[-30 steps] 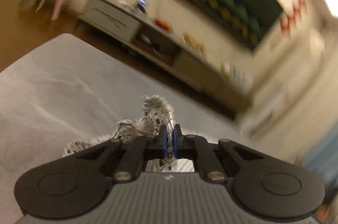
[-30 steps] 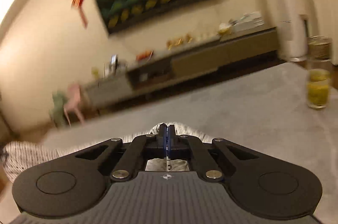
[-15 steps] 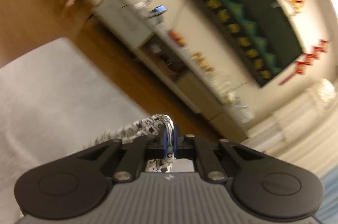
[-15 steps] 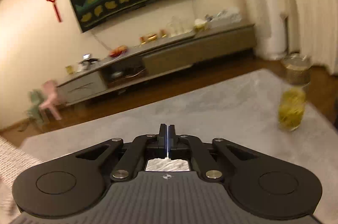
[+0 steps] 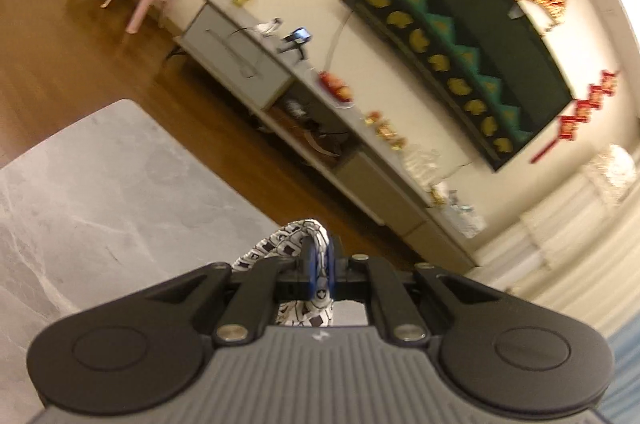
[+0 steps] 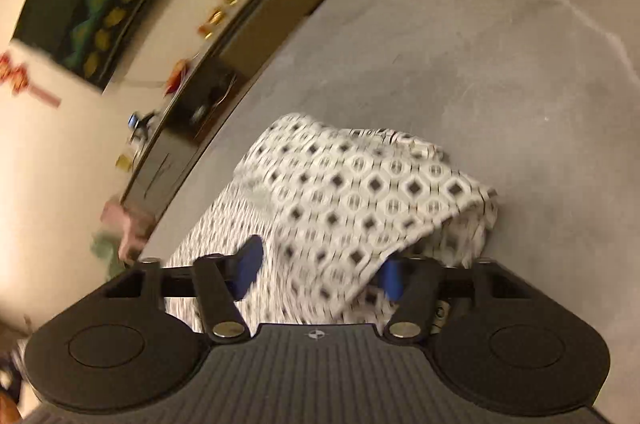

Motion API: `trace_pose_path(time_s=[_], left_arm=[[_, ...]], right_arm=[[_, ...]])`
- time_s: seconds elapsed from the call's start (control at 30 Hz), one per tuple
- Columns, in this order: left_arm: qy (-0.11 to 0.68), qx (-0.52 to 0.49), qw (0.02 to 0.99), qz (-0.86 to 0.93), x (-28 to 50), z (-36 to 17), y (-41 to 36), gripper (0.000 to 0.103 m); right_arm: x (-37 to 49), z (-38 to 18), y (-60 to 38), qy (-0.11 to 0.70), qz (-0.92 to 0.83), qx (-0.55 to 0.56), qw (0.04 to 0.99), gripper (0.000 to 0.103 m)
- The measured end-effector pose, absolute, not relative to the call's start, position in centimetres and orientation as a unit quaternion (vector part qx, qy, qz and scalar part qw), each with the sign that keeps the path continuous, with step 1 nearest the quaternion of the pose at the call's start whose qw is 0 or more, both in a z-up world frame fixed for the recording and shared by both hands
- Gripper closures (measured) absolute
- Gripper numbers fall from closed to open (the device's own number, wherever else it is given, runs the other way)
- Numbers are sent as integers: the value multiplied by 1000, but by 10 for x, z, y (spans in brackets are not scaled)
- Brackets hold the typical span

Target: Fold clothes

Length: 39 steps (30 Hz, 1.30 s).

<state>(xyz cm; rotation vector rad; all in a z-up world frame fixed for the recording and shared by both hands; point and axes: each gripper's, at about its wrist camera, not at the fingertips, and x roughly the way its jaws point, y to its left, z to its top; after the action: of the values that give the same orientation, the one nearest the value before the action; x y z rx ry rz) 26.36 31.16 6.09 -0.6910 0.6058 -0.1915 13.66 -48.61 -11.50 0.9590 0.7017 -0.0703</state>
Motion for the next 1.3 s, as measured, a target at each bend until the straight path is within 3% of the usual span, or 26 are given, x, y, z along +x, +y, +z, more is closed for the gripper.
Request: trace_pose_path(time_s=[0.03,0.07,0.1,0.2,0.33,0.43,0.53,0.63,0.77,0.93,1.03,1.1,1.17,1.23,1.3], left_arm=[[296,-326,894,-83,270,60,312,98],[299,-319,896,-75,279,61,311,98],[299,-312,899,-71,290,64,309,98],[290,-297,908,-62,317,81,307,98],[277,-291,913,-69,269,94,333,98],[267,-286,917,-73,234,103,352,98],[257,-281,921,-78,198,112,371,98],[247,-276,925,-83,163,122,390,98],[249,-263,929,-78,124,121,410,98],[293,-232,926,-44,99,88,420,98],[318,-214,923,-23,84,67,426,95],[335,-201,921,-9,74,54,430,94],[351,-188,917,4,64,41,434,76],[368,-175,913,18,54,27,438,63],[384,-162,909,32,44,14,442,62]], right_arm=[[143,-115,-487,327,-37,458,826,64],[148,-108,-485,315,-34,450,835,88],[152,-101,-483,302,-31,441,844,101],[169,-59,-481,246,-27,406,880,103],[180,35,-489,138,-18,378,915,103],[153,102,-498,64,2,367,928,103],[95,132,-506,26,28,347,937,103],[33,120,-510,50,51,326,943,103],[-10,56,-493,170,58,301,937,103],[-32,-54,-472,324,15,298,898,100],[-49,-80,-472,359,3,294,886,93],[-60,-76,-475,366,-1,279,888,71],[-66,-56,-482,347,-24,244,905,55],[-74,-33,-489,315,-57,218,922,52],[-84,-13,-493,281,-88,195,936,50]])
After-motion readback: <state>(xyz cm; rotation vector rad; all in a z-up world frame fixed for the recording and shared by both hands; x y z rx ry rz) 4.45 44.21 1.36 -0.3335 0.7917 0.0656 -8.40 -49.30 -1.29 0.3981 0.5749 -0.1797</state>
